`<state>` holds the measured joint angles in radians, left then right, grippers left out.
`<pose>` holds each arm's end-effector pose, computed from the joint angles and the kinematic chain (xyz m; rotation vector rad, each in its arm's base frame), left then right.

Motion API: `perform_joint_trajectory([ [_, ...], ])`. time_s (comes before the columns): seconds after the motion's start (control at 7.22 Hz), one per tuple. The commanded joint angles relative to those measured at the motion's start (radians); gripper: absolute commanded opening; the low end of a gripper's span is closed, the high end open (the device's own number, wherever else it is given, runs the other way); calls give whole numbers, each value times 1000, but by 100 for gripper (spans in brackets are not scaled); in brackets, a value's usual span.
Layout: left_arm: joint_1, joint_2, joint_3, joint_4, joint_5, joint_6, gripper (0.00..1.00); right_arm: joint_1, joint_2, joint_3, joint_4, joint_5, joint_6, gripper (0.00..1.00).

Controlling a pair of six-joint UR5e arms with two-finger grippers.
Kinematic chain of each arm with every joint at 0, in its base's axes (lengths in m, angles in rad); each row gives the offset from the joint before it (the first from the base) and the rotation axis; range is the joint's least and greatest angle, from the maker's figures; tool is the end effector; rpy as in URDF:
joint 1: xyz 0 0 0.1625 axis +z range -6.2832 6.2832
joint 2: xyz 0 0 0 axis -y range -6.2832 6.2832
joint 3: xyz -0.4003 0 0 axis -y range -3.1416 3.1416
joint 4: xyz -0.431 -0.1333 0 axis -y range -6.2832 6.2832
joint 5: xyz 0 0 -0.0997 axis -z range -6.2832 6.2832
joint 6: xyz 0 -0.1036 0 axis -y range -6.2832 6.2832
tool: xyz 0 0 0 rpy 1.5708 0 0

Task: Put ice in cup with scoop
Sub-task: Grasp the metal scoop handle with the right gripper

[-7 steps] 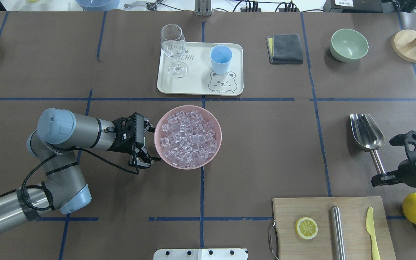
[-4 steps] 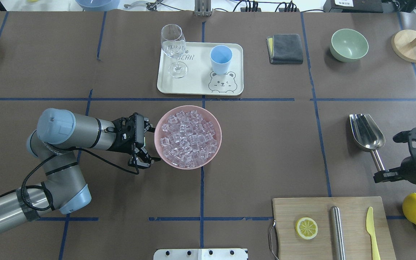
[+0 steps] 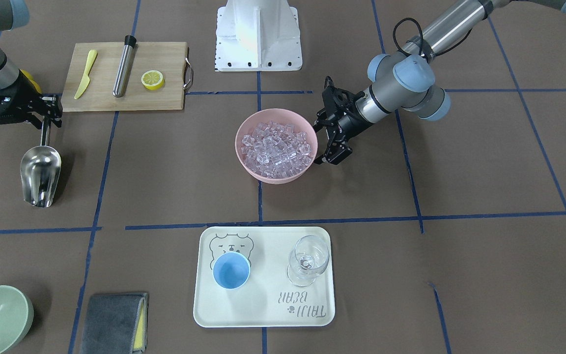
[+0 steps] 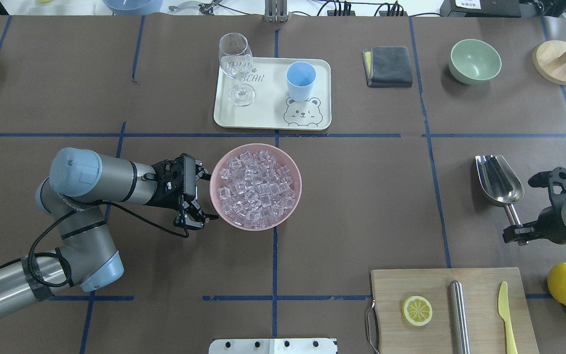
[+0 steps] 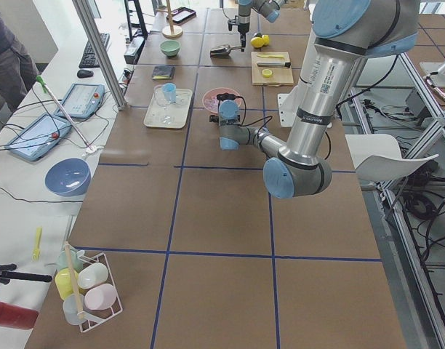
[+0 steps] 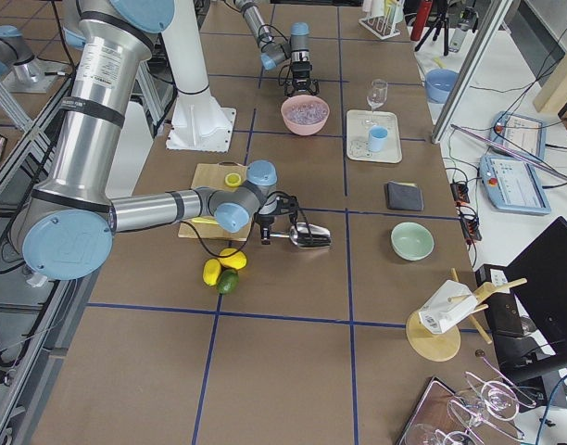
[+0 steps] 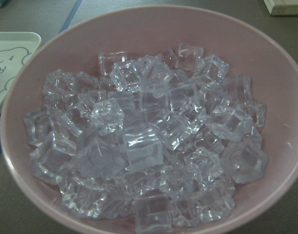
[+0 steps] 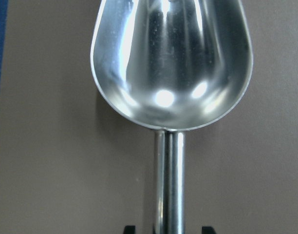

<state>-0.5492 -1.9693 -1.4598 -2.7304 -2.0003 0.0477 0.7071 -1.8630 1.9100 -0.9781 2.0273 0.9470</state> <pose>0.5282 -0.4289 0.3219 1.1722 1.0469 1.1665 -0.2857 -0.3594 0.5407 0.0413 -0.7659 -0.0668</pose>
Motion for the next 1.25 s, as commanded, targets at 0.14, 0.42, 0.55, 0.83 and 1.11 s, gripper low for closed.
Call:
perform_joint_trajectory([
  [0.14, 0, 1, -1, -2, 0, 0, 100, 29, 16, 6, -36, 10, -42, 55],
  [0.42, 0, 1, -1, -2, 0, 0, 100, 32, 16, 7, -42, 24, -42, 53],
  [0.55, 0, 1, -2, -2, 0, 0, 100, 29, 16, 7, -42, 24, -42, 53],
  [0.83, 0, 1, -2, -2, 0, 0, 100, 23, 16, 9, -42, 25, -42, 52],
  [1.11, 0, 4, -1, -2, 0, 0, 100, 12, 16, 4, -42, 25, -42, 51],
])
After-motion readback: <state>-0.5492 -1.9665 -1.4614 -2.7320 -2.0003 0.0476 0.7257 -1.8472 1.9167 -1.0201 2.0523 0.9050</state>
